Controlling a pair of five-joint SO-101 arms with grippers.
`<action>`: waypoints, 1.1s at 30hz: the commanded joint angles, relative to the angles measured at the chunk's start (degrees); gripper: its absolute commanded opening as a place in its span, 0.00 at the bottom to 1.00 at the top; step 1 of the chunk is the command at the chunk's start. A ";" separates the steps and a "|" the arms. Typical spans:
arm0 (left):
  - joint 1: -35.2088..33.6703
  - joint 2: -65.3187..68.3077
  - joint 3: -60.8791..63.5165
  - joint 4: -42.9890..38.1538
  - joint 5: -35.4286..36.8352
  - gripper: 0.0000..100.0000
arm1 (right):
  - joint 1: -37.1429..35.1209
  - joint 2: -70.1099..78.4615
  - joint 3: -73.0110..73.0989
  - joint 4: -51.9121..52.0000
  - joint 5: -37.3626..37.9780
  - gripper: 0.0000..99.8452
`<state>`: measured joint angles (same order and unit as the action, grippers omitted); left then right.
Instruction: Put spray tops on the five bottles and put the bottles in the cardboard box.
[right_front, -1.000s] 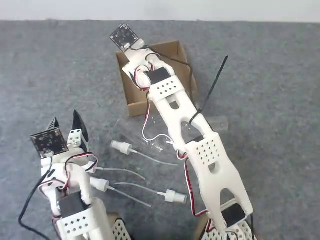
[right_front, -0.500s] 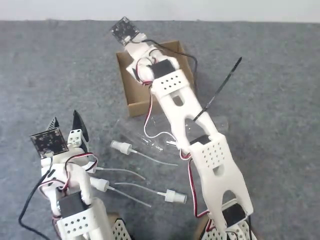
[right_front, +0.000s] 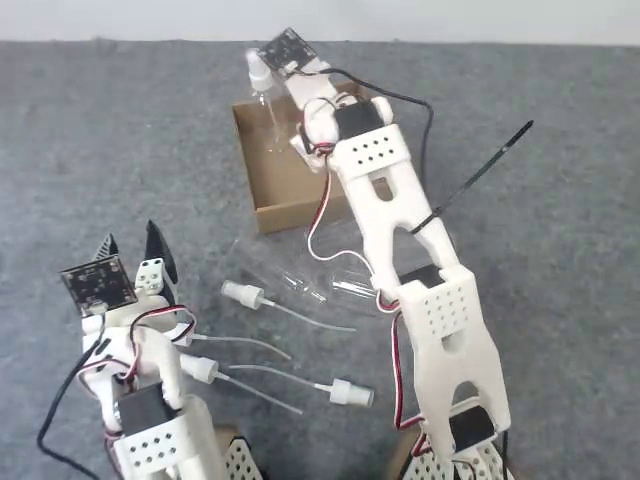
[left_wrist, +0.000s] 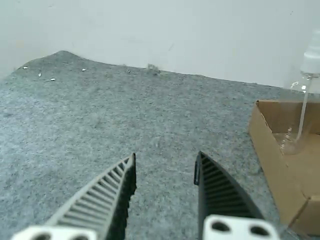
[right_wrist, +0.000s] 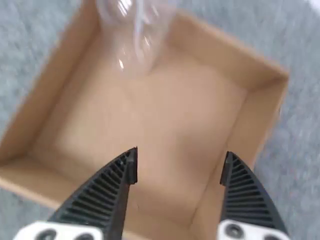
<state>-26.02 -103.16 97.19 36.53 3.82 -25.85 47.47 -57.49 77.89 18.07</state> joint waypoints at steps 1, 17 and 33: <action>-0.35 -1.14 -0.66 -0.88 0.53 0.18 | 2.59 -5.85 -3.34 4.97 -0.09 0.22; -0.35 -1.14 -0.66 -0.88 0.53 0.18 | 8.22 -4.70 -3.08 9.27 -5.45 0.22; -0.35 -1.14 -0.66 -0.88 0.53 0.18 | 9.89 2.68 -3.25 9.19 -5.45 0.10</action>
<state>-26.02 -103.16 97.19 36.53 3.82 -16.70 51.08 -57.58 86.77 13.23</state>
